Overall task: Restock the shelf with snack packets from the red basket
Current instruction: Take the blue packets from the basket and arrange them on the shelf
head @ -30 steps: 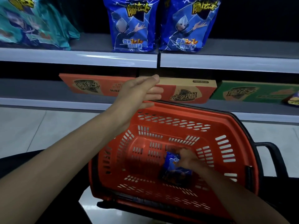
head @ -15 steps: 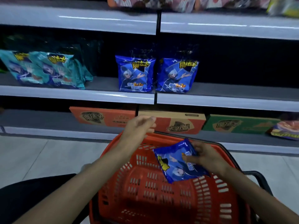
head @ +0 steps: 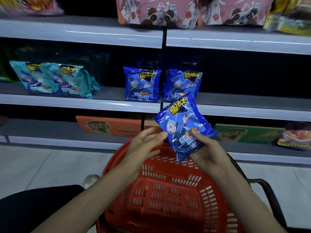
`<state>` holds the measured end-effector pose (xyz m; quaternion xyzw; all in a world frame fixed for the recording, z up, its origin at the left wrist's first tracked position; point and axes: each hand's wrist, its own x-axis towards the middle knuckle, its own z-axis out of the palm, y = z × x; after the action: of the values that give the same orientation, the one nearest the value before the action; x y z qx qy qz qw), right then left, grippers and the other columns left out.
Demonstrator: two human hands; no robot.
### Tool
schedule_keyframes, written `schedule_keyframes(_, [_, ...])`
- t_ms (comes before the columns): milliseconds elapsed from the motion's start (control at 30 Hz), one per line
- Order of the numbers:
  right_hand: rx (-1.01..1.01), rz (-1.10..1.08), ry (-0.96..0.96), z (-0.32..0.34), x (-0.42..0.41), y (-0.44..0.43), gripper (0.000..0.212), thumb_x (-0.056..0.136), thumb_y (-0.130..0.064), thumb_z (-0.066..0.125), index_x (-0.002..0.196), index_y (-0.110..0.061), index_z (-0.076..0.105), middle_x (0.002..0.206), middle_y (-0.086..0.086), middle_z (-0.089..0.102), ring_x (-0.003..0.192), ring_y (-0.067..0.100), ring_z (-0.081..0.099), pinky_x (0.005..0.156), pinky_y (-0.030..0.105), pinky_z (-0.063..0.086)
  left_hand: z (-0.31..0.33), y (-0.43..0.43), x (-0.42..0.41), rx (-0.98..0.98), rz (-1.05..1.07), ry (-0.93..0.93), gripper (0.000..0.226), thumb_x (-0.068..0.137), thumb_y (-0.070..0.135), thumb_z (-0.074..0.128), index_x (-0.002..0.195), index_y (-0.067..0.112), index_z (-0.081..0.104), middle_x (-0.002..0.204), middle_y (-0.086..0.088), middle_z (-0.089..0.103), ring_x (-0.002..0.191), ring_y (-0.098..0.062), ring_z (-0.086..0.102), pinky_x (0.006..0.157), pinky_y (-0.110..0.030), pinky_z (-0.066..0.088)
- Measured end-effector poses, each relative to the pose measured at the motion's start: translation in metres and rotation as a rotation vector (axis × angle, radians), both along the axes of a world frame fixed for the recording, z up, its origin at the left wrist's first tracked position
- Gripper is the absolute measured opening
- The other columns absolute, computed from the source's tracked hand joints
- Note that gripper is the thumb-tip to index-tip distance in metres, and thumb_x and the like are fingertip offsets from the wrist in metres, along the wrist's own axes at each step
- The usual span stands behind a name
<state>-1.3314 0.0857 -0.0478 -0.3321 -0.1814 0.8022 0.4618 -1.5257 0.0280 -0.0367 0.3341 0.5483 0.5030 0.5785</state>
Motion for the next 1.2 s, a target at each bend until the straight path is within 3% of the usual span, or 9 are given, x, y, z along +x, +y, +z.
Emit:
schedule_keyframes(267, [0.011,-0.009,0.028,-0.010,-0.025,-0.021,0.044,0.093,-0.007,0.064,0.137,-0.003,0.063,0.133,0.014,0.070,0.110,0.026,0.072,0.099,0.037,0.058,-0.010,0.007,0.003,0.095,0.104,0.022,0.034,0.089,0.002,0.077,0.121,0.011,0.070,0.112,-0.007,0.080,0.108,-0.032,0.075,0.089,-0.034,0.061])
schedule_keyframes(367, [0.050,0.045,-0.056,-0.012,-0.023,-0.022,0.046,0.091,-0.006,0.067,0.137,-0.001,0.063,0.135,0.017,0.068,0.118,0.028,0.068,0.105,0.040,0.054,-0.010,0.007,-0.005,0.083,0.116,0.051,0.034,0.088,0.001,0.078,0.120,0.010,0.071,0.111,-0.008,0.080,0.107,-0.034,0.075,0.092,-0.042,0.061])
schedule_keyframes(500, [0.131,0.081,-0.234,-0.013,-0.020,-0.013,0.043,0.087,-0.013,0.072,0.130,-0.007,0.068,0.132,0.014,0.071,0.126,0.030,0.066,0.113,0.047,0.048,-0.002,0.009,-0.023,0.082,0.128,0.105,0.034,0.090,0.002,0.077,0.121,0.013,0.071,0.110,-0.003,0.080,0.098,-0.019,0.078,0.073,-0.023,0.060])
schedule_keyframes(633, [0.305,0.116,-0.506,-0.004,-0.030,0.002,0.053,0.074,-0.030,0.084,0.122,-0.012,0.071,0.116,0.005,0.078,0.113,0.031,0.072,0.105,0.050,0.052,0.001,0.021,-0.047,0.082,0.133,0.153,0.040,0.090,-0.001,0.076,0.128,0.008,0.067,0.115,-0.006,0.079,0.102,-0.023,0.077,0.088,-0.037,0.063])
schedule_keyframes(733, [0.454,0.133,-0.705,0.004,-0.047,0.016,0.042,0.078,-0.022,0.088,0.117,-0.016,0.072,0.109,0.000,0.080,0.102,0.021,0.077,0.097,0.042,0.058,0.002,0.035,-0.062,0.107,0.132,0.222,0.038,0.091,-0.002,0.074,0.127,0.008,0.065,0.117,-0.007,0.078,0.097,-0.017,0.078,0.076,-0.029,0.063])
schedule_keyframes(867, [0.623,0.130,-0.879,0.004,-0.076,0.052,0.040,0.080,-0.015,0.089,0.115,-0.016,0.068,0.109,-0.004,0.078,0.098,0.008,0.075,0.085,0.026,0.062,0.004,0.063,-0.079,0.174,0.117,0.339,0.032,0.097,-0.002,0.067,0.127,0.010,0.065,0.120,-0.004,0.076,0.108,-0.017,0.074,0.091,-0.033,0.062])
schedule_keyframes(1000, [0.754,0.111,-1.064,0.002,-0.104,0.096,0.045,0.079,-0.029,0.091,0.115,-0.016,0.067,0.106,0.001,0.076,0.100,0.023,0.072,0.090,0.051,0.059,0.004,0.097,-0.097,0.276,0.109,0.440,0.032,0.098,-0.003,0.065,0.126,0.012,0.063,0.115,0.003,0.073,0.100,0.000,0.071,0.091,-0.024,0.060])
schedule_keyframes(1100, [0.771,0.061,-1.133,0.005,-0.121,0.127,0.041,0.079,-0.029,0.090,0.108,-0.013,0.068,0.099,0.006,0.075,0.096,0.029,0.070,0.088,0.053,0.057,0.005,0.124,-0.109,0.323,0.132,0.503,0.037,0.089,-0.002,0.076,0.122,0.010,0.065,0.109,0.004,0.074,0.092,0.002,0.072,0.084,-0.020,0.059])
schedule_keyframes(1200, [0.781,0.025,-1.169,0.011,-0.136,0.154,0.035,0.078,-0.026,0.091,0.100,-0.014,0.066,0.089,0.000,0.073,0.084,0.022,0.069,0.081,0.047,0.058,0.006,0.153,-0.119,0.348,0.161,0.560,0.044,0.085,0.001,0.081,0.124,0.011,0.064,0.110,0.004,0.075,0.099,-0.007,0.073,0.092,-0.030,0.060])
